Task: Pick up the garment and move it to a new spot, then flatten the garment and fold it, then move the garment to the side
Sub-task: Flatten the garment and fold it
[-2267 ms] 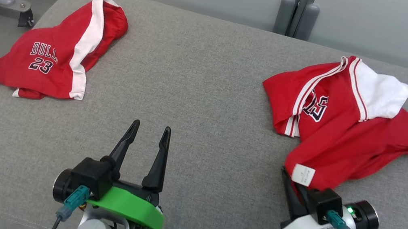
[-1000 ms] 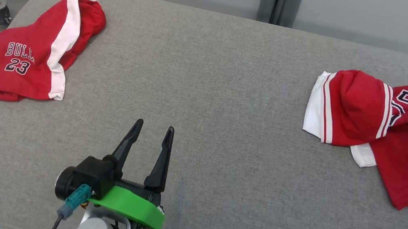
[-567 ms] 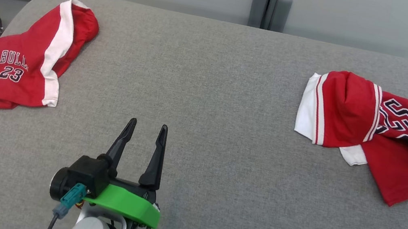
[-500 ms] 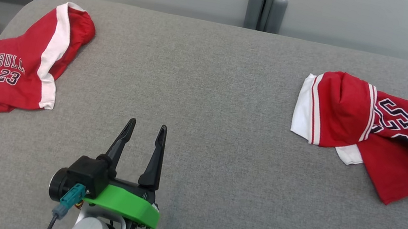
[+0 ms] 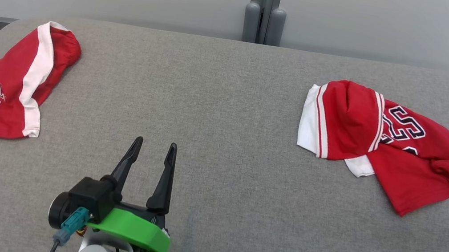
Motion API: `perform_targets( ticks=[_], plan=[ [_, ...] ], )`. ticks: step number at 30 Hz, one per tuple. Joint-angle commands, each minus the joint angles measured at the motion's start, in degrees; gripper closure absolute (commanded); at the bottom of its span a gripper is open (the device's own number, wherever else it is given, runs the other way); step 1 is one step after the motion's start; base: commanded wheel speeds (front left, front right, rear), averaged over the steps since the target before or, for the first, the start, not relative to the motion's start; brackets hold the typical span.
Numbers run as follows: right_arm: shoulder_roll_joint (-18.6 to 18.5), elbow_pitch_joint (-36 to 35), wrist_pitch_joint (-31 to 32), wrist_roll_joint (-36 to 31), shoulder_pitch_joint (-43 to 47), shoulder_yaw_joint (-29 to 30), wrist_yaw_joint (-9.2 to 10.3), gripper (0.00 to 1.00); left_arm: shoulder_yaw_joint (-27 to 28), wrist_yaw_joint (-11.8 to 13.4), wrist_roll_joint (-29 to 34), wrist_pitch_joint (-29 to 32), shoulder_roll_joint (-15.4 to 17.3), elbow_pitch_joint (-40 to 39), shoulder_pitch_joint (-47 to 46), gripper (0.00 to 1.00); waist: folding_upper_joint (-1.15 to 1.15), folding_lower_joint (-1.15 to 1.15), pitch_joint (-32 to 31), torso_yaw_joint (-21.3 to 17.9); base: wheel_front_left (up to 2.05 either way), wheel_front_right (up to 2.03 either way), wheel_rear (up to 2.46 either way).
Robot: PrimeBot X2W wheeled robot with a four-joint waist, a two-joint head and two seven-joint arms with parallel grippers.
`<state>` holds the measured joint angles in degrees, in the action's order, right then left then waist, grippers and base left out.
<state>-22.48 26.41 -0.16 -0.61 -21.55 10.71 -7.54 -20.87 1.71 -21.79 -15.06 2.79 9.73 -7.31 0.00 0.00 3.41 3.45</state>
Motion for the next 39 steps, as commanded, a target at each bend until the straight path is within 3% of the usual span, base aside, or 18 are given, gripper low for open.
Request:
perform_targets(
  ticks=[1,9,15,19,26,33,39],
  plan=[
    [0.53,-2.14,-0.19,-0.71,1.8,0.06,0.1,0.0,0.33,-0.1,0.2,-0.16,0.2,0.17,0.81,0.0,0.0,0.0,-0.57,-0.48,0.0,0.0,0.0],
    [6.4,-16.76,-5.25,5.09,9.71,-3.95,0.1,0.0,1.01,-0.15,-0.06,-0.16,0.2,-0.31,1.5,0.0,0.0,0.0,-1.79,-0.93,0.0,0.0,0.0],
    [14.76,-22.18,-11.1,7.38,16.89,-7.02,0.1,0.0,0.68,-0.29,-0.54,-0.17,0.2,-0.52,2.44,0.0,0.0,0.0,-2.81,-0.84,0.0,0.0,0.0],
    [17.53,-20.52,-12.64,6.79,19.8,-9.11,0.1,0.0,0.13,-0.33,-0.7,-0.16,0.2,-0.45,2.96,0.0,0.0,0.0,-3.25,-0.61,0.0,0.0,0.0],
    [18.89,-18.06,-13.72,6.64,19.87,-8.1,0.1,0.0,-0.27,-0.47,-0.18,-0.16,0.2,-0.69,2.13,0.0,0.0,0.0,-2.14,1.01,0.0,0.0,0.0],
    [18.04,-11.58,-13.4,7.44,12.97,-3.57,0.1,0.0,-1.11,-0.64,-0.5,-0.16,0.2,-1.18,0.08,0.0,0.0,0.0,2.69,4.23,0.0,0.0,0.0],
    [16.62,-0.53,-12.27,10.45,2.64,1.98,0.1,0.0,-2.61,-0.58,-1.19,-0.16,0.2,-2.3,-2.46,0.0,0.0,0.0,8.17,8.29,0.0,0.0,0.0]
  ],
)
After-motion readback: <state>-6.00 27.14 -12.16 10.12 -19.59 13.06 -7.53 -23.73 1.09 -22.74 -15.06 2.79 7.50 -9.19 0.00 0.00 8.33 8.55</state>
